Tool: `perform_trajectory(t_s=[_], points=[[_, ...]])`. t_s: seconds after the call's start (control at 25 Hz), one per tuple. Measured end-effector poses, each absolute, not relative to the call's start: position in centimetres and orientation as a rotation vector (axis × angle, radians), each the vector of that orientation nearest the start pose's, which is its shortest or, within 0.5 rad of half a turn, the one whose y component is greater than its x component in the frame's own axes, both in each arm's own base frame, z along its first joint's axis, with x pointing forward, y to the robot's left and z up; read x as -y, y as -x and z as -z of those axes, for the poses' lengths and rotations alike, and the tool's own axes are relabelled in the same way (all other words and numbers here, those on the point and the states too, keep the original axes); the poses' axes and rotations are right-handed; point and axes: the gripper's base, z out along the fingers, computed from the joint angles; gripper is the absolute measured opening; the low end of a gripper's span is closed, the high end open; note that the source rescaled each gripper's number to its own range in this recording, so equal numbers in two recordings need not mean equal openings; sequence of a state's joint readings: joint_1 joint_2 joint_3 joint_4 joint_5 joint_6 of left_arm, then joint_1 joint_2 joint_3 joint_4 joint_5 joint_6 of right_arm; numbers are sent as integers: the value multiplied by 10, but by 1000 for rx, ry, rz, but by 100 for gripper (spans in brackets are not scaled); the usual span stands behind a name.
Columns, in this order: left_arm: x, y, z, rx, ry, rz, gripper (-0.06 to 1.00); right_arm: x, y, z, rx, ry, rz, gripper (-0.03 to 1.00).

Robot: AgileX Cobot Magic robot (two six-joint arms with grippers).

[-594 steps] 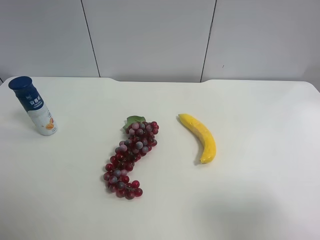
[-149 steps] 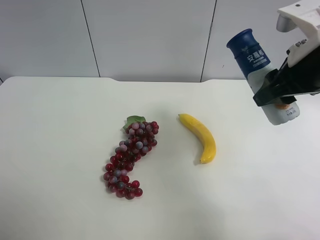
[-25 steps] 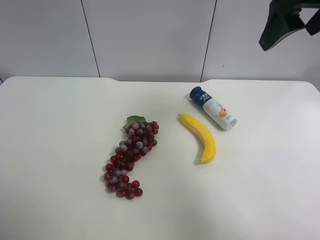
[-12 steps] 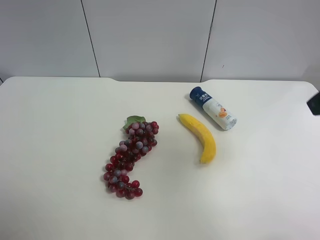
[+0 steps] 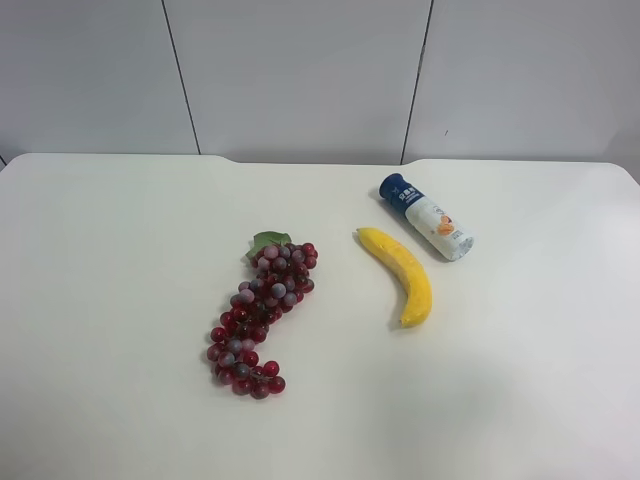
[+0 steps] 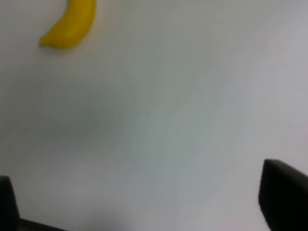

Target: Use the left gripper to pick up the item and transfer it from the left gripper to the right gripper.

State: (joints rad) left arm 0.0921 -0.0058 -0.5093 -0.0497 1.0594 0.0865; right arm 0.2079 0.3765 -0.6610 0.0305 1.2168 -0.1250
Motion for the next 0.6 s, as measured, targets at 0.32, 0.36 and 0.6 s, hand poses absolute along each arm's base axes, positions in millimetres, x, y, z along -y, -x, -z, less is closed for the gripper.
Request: perform_trajectory(t_s=[0.32,0.36,0.6], points=[[5,6,-280,-2027,3,-54,100,-6,-17,-282,-2212,304,-112,100],[5,6,-280,-2027,3,-54,100,-5,-15,-283,-2175,295,-116,100],[5,6,-280,-2027,4,-53,100,-3,-2,-279,-2075,273,-125,100]])
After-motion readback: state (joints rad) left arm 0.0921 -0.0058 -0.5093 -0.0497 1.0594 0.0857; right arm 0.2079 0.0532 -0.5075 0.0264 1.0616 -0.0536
